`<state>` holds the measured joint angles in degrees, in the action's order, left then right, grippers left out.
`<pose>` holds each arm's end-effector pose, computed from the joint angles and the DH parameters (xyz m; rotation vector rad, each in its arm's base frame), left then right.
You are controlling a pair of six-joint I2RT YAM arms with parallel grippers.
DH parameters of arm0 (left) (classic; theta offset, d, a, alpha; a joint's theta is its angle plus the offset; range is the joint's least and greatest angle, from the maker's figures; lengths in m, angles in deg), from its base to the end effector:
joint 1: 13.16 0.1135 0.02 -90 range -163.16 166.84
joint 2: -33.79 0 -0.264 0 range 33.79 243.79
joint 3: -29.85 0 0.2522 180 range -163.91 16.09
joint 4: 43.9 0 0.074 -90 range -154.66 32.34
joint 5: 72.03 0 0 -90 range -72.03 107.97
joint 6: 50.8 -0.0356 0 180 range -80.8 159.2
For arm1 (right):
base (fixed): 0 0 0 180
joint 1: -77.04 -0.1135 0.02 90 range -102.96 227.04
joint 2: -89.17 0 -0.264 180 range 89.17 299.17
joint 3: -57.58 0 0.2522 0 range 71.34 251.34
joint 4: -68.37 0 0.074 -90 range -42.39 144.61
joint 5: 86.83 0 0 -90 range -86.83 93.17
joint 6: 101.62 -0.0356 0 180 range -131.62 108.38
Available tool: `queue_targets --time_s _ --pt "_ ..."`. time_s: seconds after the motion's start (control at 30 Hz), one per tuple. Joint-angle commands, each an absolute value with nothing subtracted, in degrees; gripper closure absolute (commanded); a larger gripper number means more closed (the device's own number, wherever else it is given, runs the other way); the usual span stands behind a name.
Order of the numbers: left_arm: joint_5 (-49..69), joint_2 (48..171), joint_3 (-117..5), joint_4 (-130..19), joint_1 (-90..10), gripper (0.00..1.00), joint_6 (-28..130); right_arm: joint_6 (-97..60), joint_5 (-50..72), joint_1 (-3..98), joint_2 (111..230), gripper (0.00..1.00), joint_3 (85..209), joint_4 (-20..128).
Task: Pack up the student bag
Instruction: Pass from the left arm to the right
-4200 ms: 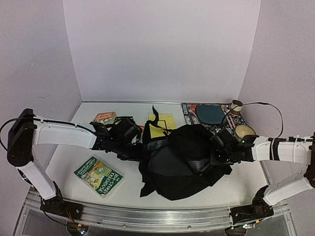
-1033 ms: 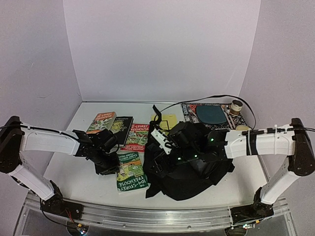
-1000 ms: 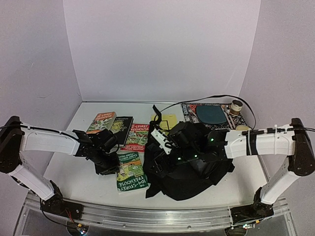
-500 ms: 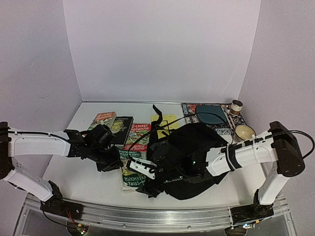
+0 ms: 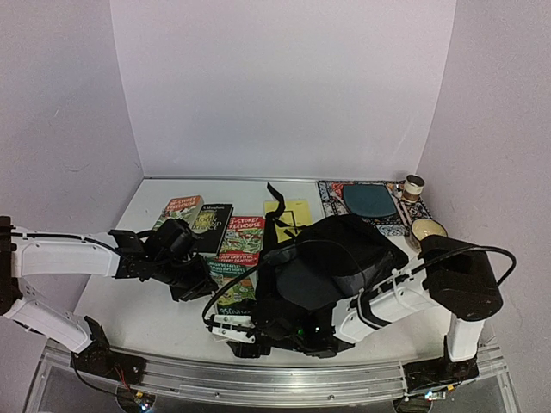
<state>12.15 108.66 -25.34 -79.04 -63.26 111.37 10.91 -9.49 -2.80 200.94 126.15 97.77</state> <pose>0.1586 -0.1953 0.1940 -0.4932 2.7655 -0.8488 0.0795 0.3996 0.1601 -1.3250 1.2700 0.5095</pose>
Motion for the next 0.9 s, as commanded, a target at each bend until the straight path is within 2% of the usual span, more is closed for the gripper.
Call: queue_targets --time_s 0.0,0.1,0.17,0.37,0.43,0.53,0.6,0.77,0.87 --pt "11.38 106.17 -25.70 -71.23 -63.52 1.00 113.69 12.87 -20.84 -4.14 204.88 0.19 127.79 104.82" --pt "11.23 105.85 -25.41 -70.79 -63.52 1.00 114.29 14.54 -28.02 -5.37 207.65 0.22 128.58 108.24" --pt "11.26 105.58 -25.25 -70.69 -63.52 1.00 114.72 15.22 -31.49 -5.95 208.59 0.29 128.85 110.36" --pt "11.60 104.54 -24.30 -70.60 -63.51 1.00 115.32 14.53 -35.01 -6.94 207.33 0.57 128.87 112.61" --pt "12.00 103.81 -23.98 -70.62 -63.52 0.96 114.97 14.19 -34.71 -7.19 205.79 0.69 128.56 112.61" --pt "13.62 102.22 -23.41 -70.76 -63.52 0.82 114.23 13.43 -33.97 -7.49 202.85 0.88 127.69 111.97" --pt "15.20 100.53 -23.26 -71.53 -63.52 0.70 113.45 12.65 -33.16 -7.59 200.29 0.97 127.41 110.40" --pt "23.10 94.50 -26.02 -79.70 -63.44 0.31 110.12 10.52 -30.12 -7.60 193.83 1.00 128.44 104.04" --pt "27.62 90.42 -27.87 -84.15 -63.36 0.16 108.35 9.65 -30.14 -7.60 191.00 1.00 129.30 102.40"
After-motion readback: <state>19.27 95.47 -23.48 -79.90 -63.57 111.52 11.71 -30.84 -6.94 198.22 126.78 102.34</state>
